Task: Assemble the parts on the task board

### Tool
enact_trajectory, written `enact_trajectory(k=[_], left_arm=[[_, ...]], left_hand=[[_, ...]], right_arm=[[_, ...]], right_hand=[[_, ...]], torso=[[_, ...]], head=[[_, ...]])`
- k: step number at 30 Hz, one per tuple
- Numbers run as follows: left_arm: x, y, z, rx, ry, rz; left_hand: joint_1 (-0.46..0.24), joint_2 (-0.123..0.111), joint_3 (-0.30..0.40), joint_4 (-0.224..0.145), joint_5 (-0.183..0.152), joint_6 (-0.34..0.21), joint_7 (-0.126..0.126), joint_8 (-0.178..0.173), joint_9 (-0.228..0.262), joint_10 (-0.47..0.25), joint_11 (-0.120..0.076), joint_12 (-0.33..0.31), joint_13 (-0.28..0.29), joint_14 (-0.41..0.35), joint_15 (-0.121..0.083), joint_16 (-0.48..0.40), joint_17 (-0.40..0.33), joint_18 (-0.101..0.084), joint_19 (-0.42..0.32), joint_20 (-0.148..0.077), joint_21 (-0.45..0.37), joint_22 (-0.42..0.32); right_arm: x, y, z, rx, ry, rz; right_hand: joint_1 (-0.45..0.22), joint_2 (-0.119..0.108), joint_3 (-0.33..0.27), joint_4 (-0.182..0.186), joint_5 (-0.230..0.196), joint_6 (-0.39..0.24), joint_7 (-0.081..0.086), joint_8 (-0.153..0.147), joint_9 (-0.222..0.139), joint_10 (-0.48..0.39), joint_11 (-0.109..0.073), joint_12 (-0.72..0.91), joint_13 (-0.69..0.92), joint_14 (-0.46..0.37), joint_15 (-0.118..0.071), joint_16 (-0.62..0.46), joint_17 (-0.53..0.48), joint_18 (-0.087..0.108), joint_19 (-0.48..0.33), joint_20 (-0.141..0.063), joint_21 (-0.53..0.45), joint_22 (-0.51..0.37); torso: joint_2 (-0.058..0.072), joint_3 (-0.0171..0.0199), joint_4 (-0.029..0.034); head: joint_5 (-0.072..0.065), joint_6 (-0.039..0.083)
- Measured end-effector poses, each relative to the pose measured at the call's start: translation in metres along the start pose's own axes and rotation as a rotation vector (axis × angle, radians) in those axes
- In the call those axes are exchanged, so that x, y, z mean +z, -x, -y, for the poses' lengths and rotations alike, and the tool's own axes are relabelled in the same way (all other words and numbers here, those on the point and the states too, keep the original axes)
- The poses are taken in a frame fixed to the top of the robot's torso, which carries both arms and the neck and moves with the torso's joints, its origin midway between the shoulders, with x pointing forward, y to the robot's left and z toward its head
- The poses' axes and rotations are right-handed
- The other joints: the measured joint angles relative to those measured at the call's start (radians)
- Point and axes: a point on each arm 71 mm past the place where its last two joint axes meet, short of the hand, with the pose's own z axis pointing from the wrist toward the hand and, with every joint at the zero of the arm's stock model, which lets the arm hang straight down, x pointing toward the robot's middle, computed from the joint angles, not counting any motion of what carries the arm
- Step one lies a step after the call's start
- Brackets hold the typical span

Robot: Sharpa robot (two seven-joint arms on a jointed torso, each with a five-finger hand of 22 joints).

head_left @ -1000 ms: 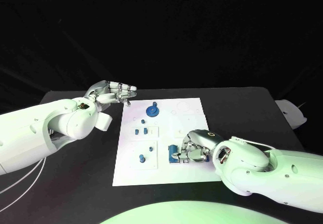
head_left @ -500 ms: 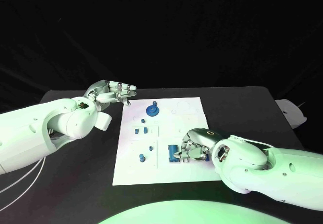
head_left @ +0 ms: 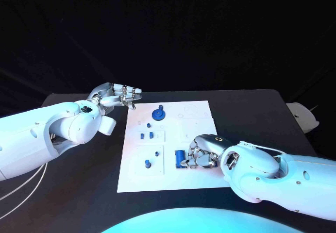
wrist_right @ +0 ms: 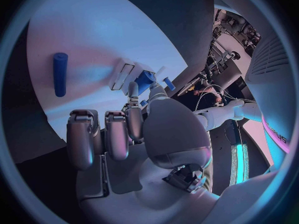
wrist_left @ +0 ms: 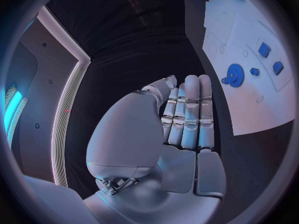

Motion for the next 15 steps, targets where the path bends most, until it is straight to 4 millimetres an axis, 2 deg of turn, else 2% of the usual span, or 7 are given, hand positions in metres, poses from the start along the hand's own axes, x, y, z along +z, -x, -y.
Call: enact_trajectory(k=[6, 13, 15], left_arm=[[-0.0002, 0.0006, -0.0001, 0.000, 0.001, 0.001], [-0.0001, 0.0007, -0.0002, 0.000, 0.001, 0.001], [-0.0001, 0.0006, -0.0002, 0.000, 0.001, 0.001]], left_hand=[[0.000, 0.000, 0.000, 0.000, 0.000, 0.000, 0.000, 0.000, 0.000, 0.000, 0.000, 0.000, 0.000, 0.000, 0.000, 0.000, 0.000, 0.000, 0.000, 0.000, 0.000, 0.000], [0.000, 0.000, 0.000, 0.000, 0.000, 0.000, 0.000, 0.000, 0.000, 0.000, 0.000, 0.000, 0.000, 0.000, 0.000, 0.000, 0.000, 0.000, 0.000, 0.000, 0.000, 0.000], [0.000, 0.000, 0.000, 0.000, 0.000, 0.000, 0.000, 0.000, 0.000, 0.000, 0.000, 0.000, 0.000, 0.000, 0.000, 0.000, 0.000, 0.000, 0.000, 0.000, 0.000, 0.000]], right_arm=[[-0.0042, 0.0006, 0.0005, 0.004, 0.001, -0.003], [-0.0045, 0.0001, 0.0002, 0.006, 0.003, -0.012], [-0.0028, -0.0004, 0.0010, 0.004, 0.001, -0.014]], right_hand=[[-0.013, -0.012, -0.003, 0.003, 0.000, 0.000, 0.000, 0.000, 0.001, 0.000, 0.000, -0.001, -0.002, 0.000, 0.000, 0.000, 0.000, 0.000, 0.000, 0.000, 0.004, 0.000], [-0.018, -0.007, -0.006, 0.006, 0.000, 0.000, 0.000, 0.000, 0.001, 0.000, 0.000, 0.002, -0.010, 0.000, 0.000, 0.000, 0.000, 0.000, 0.000, 0.000, 0.004, 0.000], [-0.018, -0.007, -0.006, 0.006, 0.000, 0.000, 0.000, 0.000, 0.001, 0.000, 0.000, 0.002, -0.010, 0.000, 0.000, 0.000, 0.000, -0.012, 0.000, 0.000, 0.004, 0.000]], torso=[[0.000, -0.0005, -0.0002], [0.000, -0.0005, 0.0000], [0.000, -0.0010, 0.0000]], head=[[0.001, -0.002], [0.000, -0.002], [0.000, -0.002]])
